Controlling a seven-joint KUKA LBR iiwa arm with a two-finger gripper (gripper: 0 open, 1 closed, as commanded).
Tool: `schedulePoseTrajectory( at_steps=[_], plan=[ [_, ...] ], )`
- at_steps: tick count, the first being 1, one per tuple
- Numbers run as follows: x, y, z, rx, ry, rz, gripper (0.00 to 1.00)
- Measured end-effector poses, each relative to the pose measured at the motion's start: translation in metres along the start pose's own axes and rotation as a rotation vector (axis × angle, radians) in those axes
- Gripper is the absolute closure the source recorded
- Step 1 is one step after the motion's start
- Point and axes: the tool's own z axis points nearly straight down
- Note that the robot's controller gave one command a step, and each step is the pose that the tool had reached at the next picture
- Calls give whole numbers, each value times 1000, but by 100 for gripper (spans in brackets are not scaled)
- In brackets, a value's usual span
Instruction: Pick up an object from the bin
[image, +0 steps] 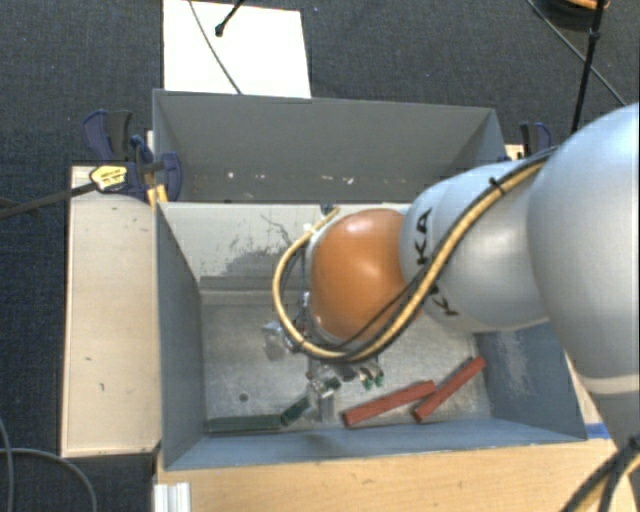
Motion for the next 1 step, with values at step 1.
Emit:
schedulePoseTrajectory(
  at_steps=[1],
  plan=[
    [1, -74, 31, 4, 1, -129, 0]
  ],
)
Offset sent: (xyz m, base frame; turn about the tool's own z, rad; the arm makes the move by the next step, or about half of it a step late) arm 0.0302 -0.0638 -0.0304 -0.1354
